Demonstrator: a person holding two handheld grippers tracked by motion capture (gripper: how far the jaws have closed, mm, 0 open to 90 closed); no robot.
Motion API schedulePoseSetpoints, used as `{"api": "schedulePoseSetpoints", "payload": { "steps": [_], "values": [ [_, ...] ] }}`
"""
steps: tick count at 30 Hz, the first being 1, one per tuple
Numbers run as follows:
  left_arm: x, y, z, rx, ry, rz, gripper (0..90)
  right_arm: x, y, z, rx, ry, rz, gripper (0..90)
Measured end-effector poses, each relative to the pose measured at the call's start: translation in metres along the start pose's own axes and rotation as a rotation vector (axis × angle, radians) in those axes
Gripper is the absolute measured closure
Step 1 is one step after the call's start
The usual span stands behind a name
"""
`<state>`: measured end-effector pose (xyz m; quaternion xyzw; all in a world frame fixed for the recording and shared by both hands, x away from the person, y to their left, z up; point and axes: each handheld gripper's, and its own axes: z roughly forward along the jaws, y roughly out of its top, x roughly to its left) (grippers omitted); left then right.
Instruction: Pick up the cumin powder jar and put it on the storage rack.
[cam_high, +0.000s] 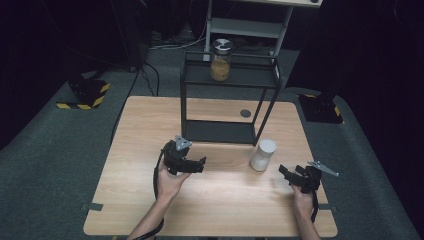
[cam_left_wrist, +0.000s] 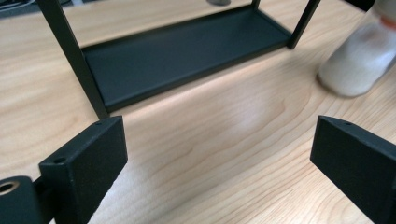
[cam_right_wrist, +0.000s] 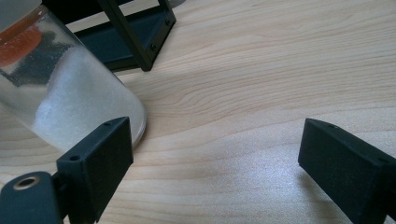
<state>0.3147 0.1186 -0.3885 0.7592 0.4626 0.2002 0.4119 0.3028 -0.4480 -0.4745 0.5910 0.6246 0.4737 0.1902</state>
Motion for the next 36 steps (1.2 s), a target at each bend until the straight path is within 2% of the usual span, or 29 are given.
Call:
{"api": "schedulePoseSetpoints", "payload": {
  "steps": [6, 12, 19, 26, 30, 34, 36],
  "values": [
    [-0.003, -0.017, 0.023, 0.035, 0.004, -0.005, 3.7, 0.000, 0.000, 0.000, 0.001, 0.001, -0.006, 9.5],
    [-0.009, -0.027, 0.041, 0.058, 0.013, 0.002, 3.5, 0.001, 0.000, 0.000, 0.001, 0.000, -0.010, 9.4],
    [-0.013, -0.034, 0.052, 0.060, 0.039, -0.010, 3.4, 0.001, 0.000, 0.001, -0.002, -0.001, -0.016, 9.5],
    [-0.017, -0.035, 0.060, 0.062, 0.049, 0.011, 3.1, 0.001, 0.001, 0.001, 0.003, 0.005, -0.024, 9.5],
    [-0.017, -0.036, 0.063, 0.065, 0.049, 0.005, 3.1, 0.002, 0.002, 0.001, 0.006, 0.004, -0.034, 9.5],
    [-0.016, -0.037, 0.067, 0.070, 0.051, -0.022, 3.0, 0.002, 0.001, 0.002, 0.005, 0.006, -0.036, 9.5],
    [-0.017, -0.036, 0.069, 0.074, 0.054, -0.015, 3.0, 0.002, 0.001, 0.001, 0.001, 0.006, -0.041, 9.5]
  ]
}}
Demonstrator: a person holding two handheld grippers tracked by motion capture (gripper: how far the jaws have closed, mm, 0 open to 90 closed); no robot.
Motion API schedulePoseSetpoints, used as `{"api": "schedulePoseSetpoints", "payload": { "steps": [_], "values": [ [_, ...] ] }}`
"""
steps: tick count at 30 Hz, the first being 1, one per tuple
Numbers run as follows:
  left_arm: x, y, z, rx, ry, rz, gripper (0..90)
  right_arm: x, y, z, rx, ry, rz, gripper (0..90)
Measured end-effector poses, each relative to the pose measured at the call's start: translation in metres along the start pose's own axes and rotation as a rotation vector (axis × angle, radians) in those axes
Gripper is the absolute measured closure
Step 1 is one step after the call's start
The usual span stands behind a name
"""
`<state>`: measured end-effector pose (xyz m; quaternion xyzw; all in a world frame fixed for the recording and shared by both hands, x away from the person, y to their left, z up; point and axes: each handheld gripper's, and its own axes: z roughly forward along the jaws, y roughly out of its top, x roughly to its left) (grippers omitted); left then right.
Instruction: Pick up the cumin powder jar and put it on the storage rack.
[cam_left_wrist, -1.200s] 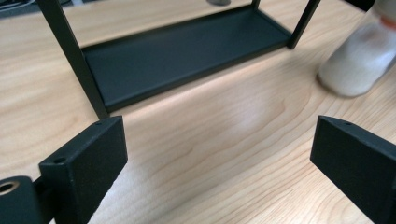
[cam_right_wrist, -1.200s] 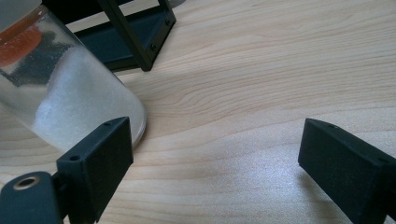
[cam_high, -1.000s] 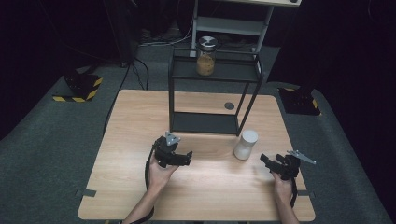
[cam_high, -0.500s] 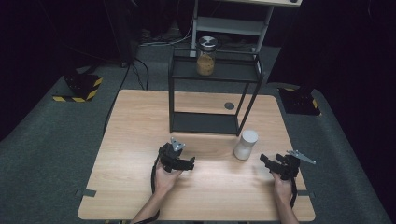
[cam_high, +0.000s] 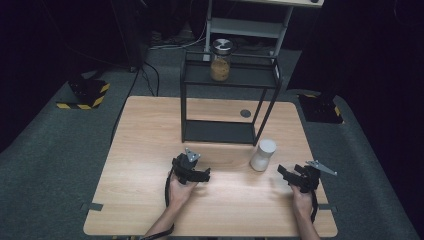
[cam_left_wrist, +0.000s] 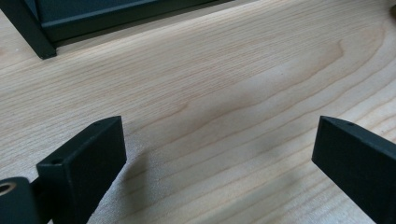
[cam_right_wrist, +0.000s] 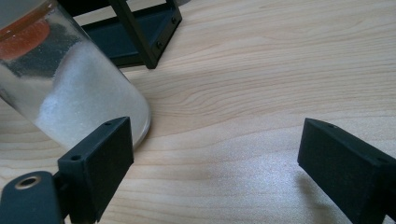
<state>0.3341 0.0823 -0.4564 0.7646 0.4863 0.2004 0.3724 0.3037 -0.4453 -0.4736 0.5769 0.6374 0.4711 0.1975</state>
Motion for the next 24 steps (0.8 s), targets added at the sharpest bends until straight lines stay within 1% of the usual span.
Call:
{"api": "schedulePoseSetpoints", "payload": {
  "steps": [2, 6, 9, 10, 12, 15, 18, 20, 24],
  "values": [
    [-0.001, 0.001, 0.001, 0.006, 0.005, 0.011, 3.0, 0.000, -0.001, 0.000, -0.004, 0.000, -0.001, 9.5],
    [-0.002, 0.002, 0.002, 0.010, 0.007, 0.000, 2.9, 0.001, -0.001, -0.001, -0.007, -0.003, -0.003, 9.5],
    [0.001, 0.006, 0.004, 0.034, 0.001, -0.014, 2.8, 0.002, -0.001, -0.001, -0.007, -0.005, -0.003, 9.5],
    [0.000, 0.006, 0.005, 0.035, 0.004, -0.012, 2.7, 0.002, -0.001, -0.001, -0.008, -0.006, -0.004, 9.5],
    [-0.003, 0.008, 0.005, 0.045, 0.014, 0.006, 2.3, 0.003, -0.001, -0.001, -0.007, -0.008, -0.008, 9.5],
    [-0.004, 0.008, 0.006, 0.047, 0.019, 0.009, 2.3, 0.004, -0.001, -0.001, -0.006, -0.012, -0.014, 9.5],
    [-0.007, 0.009, 0.006, 0.054, 0.029, 0.021, 2.3, 0.004, -0.001, 0.000, 0.000, -0.012, -0.015, 9.3],
    [-0.009, 0.011, 0.007, 0.063, 0.036, 0.037, 1.5, 0.007, -0.001, -0.001, 0.000, -0.024, -0.018, 9.1],
    [-0.009, 0.011, 0.007, 0.064, 0.034, 0.037, 0.8, 0.012, 0.001, 0.001, 0.015, -0.039, -0.049, 9.0]
  ]
}}
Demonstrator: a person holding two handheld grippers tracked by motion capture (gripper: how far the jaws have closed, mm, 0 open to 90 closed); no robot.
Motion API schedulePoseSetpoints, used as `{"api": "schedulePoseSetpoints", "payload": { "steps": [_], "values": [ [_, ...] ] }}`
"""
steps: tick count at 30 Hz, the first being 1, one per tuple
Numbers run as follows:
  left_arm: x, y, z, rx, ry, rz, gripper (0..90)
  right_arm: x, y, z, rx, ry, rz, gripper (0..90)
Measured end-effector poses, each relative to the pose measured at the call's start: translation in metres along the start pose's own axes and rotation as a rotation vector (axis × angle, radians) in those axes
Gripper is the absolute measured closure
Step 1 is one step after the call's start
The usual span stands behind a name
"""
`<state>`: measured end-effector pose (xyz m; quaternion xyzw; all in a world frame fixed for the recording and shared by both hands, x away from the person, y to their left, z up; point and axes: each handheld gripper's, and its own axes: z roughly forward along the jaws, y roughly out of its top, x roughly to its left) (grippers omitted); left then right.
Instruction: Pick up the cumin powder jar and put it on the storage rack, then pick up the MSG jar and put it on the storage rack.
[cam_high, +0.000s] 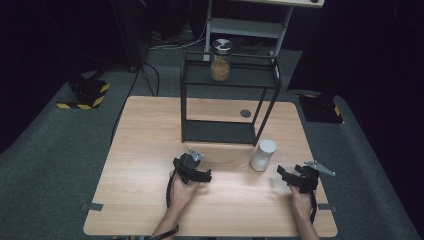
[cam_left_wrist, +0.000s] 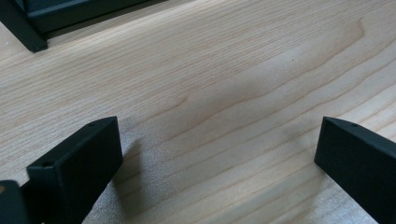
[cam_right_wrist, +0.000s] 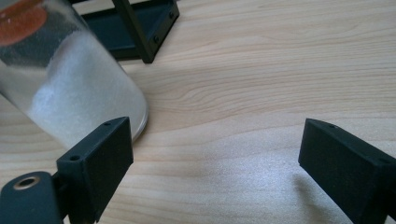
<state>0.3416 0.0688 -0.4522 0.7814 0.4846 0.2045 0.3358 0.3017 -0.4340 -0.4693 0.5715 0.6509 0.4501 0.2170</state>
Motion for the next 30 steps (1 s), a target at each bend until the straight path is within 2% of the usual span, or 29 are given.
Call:
{"api": "schedulePoseSetpoints", "payload": {
  "steps": [3, 16, 21, 26, 30],
  "values": [
    [0.000, 0.000, 0.000, 0.000, 0.001, 0.000, 0.8, 0.002, 0.002, 0.001, 0.015, 0.001, -0.019, 9.0],
    [0.000, 0.000, 0.000, -0.002, 0.002, -0.001, 1.2, 0.006, 0.006, 0.002, 0.036, -0.009, -0.041, 8.9],
    [0.000, 0.000, 0.000, -0.002, 0.002, -0.001, 1.2, 0.004, 0.008, 0.003, 0.048, 0.006, -0.048, 7.6],
    [-0.001, 0.000, 0.000, -0.004, 0.005, -0.005, 1.8, 0.001, 0.009, 0.004, 0.056, 0.053, -0.097, 6.5],
    [-0.001, 0.000, 0.000, -0.004, 0.005, -0.005, 2.0, 0.003, 0.011, 0.005, 0.077, 0.060, -0.122, 6.5]
  ]
}}
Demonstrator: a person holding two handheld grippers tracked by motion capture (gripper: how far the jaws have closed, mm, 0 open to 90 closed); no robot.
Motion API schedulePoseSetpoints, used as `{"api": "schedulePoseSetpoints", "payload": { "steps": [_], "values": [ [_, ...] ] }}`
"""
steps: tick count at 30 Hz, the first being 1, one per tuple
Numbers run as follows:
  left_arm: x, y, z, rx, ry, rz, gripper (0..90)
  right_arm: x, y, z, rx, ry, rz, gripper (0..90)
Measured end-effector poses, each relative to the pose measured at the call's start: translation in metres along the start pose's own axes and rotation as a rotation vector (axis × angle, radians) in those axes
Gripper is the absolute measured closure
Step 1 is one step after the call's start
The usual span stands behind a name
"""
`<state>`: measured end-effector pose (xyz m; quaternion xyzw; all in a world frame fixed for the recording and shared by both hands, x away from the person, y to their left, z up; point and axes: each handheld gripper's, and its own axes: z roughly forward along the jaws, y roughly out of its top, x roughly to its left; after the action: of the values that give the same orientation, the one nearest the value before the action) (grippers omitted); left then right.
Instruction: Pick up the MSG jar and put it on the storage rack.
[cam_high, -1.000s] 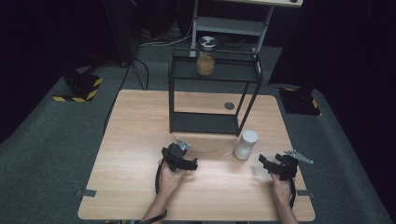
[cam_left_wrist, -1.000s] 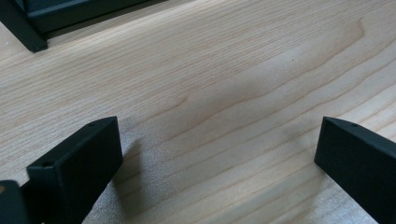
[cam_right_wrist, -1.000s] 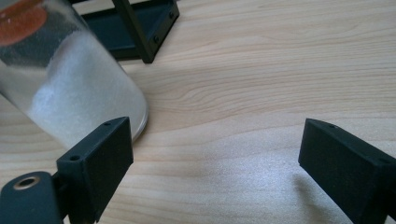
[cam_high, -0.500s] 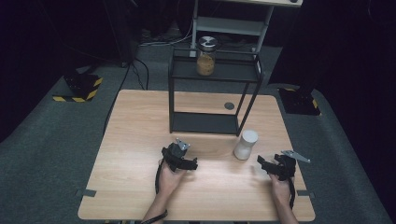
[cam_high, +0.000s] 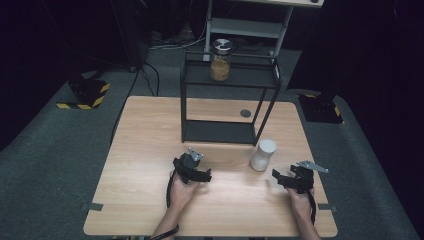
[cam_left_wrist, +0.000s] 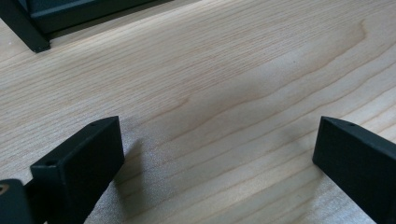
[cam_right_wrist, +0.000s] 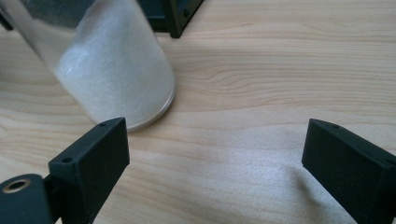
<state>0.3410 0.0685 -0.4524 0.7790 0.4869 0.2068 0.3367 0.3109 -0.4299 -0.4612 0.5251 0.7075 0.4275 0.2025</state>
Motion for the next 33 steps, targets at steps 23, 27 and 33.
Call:
{"api": "schedulePoseSetpoints", "payload": {
  "steps": [23, 27, 33],
  "values": [
    [-0.001, 0.000, 0.000, -0.001, 0.007, -0.003, 2.7, 0.028, 0.010, -0.004, 0.014, 0.068, -0.142, 6.6],
    [-0.002, 0.000, 0.000, -0.001, 0.009, -0.005, 2.8, 0.032, 0.013, -0.006, 0.025, 0.076, -0.156, 6.8],
    [-0.002, -0.001, 0.000, -0.003, 0.009, -0.008, 3.0, 0.037, 0.020, -0.005, 0.046, 0.078, -0.170, 6.9]
  ]
}}
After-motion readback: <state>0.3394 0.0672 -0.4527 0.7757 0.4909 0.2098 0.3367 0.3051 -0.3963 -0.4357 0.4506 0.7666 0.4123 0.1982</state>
